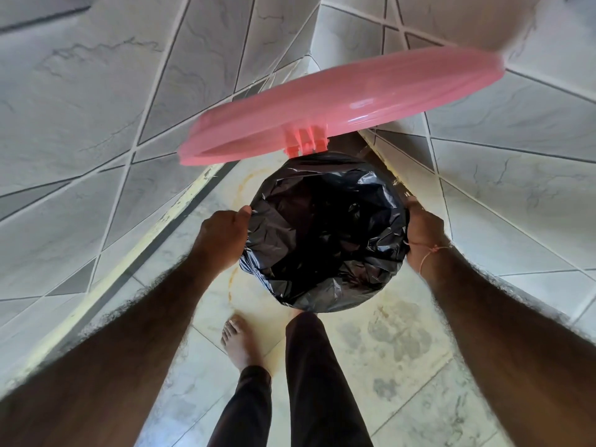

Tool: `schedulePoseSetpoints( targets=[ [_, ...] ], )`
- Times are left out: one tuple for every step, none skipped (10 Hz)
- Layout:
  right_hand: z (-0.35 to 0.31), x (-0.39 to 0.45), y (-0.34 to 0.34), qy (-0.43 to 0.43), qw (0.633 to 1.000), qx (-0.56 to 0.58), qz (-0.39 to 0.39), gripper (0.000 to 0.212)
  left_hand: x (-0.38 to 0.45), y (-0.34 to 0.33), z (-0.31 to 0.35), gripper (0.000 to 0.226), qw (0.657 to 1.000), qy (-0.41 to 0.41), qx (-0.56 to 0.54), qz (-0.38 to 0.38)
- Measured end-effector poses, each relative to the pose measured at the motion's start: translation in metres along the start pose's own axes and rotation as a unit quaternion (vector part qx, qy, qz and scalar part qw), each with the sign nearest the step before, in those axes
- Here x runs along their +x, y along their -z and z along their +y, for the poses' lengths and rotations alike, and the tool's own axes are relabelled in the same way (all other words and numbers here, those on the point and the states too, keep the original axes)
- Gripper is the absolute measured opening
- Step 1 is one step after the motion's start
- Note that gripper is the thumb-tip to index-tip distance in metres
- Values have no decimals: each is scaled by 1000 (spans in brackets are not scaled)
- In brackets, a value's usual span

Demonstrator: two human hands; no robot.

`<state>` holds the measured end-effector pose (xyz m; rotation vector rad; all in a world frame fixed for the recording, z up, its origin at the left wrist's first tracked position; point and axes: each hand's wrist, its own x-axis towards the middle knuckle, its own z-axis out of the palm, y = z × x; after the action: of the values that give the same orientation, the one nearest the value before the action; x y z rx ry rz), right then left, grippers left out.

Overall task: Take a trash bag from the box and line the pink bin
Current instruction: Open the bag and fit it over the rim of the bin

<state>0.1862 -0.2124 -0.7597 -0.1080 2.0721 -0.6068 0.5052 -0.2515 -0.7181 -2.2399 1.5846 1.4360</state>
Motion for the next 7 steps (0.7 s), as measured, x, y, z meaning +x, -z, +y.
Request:
schedulePoseSetpoints(
  targets=[
    [25,29,13,-32,999,-8,-21,97,-8,-6,-2,45,1000,6,4,24],
    [33,10,22,-103,992,1,-70,108,-17,-8,-5,36,995,76,-40,42],
    [23,-29,17,-141,985,25,-97,85,-23,-11,-8,32,978,150,-145,16],
    [35,-28,18,-150,979,67,-123,81,-19,-17,-17,41,931,242,-273,3],
    [46,-36,11,-179,955,133,-197,73,-25,-24,-23,49,887,301,-349,-31],
    [51,-49,3,-179,913,253,-264,70,-33,-35,-30,42,839,349,-415,-54],
    [53,-57,5,-205,908,235,-280,70,-40,-42,-33,42,804,369,-462,-60]
  ],
)
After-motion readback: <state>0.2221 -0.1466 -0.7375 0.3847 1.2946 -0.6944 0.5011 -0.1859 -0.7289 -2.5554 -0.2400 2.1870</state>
